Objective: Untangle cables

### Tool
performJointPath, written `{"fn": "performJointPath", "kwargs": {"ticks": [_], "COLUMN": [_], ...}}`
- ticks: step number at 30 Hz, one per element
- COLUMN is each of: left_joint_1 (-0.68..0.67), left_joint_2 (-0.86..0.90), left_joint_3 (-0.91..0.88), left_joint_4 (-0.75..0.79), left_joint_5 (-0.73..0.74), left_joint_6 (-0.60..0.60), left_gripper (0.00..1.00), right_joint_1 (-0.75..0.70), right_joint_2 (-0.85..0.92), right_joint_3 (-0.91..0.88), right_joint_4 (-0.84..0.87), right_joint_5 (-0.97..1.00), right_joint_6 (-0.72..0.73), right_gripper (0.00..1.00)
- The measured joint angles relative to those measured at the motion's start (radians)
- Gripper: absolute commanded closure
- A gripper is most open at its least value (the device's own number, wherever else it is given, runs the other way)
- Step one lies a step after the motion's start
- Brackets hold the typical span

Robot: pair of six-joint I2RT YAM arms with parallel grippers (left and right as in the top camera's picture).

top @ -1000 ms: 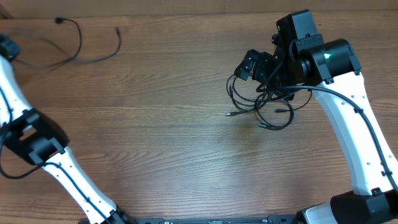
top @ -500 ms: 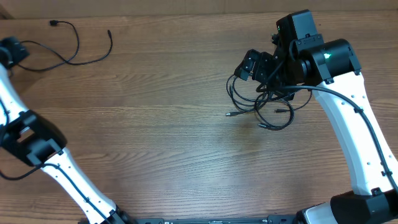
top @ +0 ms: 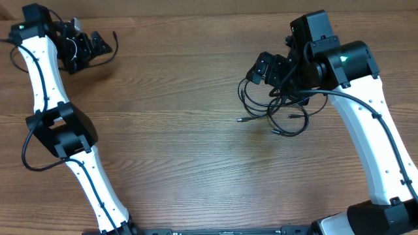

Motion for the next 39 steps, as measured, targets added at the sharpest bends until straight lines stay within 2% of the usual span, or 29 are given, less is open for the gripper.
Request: {"fn": "performJointPath", "kwargs": {"ticks": [7, 13, 25, 33, 39], "left_joint_1": [-0.039, -0.162, -0.414, -0.445, -0.445], "left_joint_2": [-0.232, -0.410, -0.436, -0.451, -0.594], "left_joint_3": [0.008, 0.036, 0.033, 0.016, -0.085], "left_joint_4": [-0.164, -0.244, -0.292, -0.291, -0.292], "left_joint_5": [0.035, 0.037, -0.032, -0.035, -0.042], "left_joint_6": [0.000, 0.000, 0.000, -0.004, -0.004], "left_gripper": [0.00, 0.00, 0.00, 0.00, 0.01], "right_joint_1": [0.000, 0.000, 0.000, 0.000, 0.000], "right_joint_2": [0.000, 0.000, 0.000, 0.000, 0.000], "right_joint_3": [0.000, 0.000, 0.000, 0.000, 0.000], "right_joint_4": [0.000, 0.000, 0.000, 0.000, 0.000], "right_joint_5": [0.000, 0.000, 0.000, 0.000, 0.000], "right_joint_6": [0.000, 0.000, 0.000, 0.000, 0.000], "right_gripper": [0.00, 0.00, 0.00, 0.00, 0.00]}}
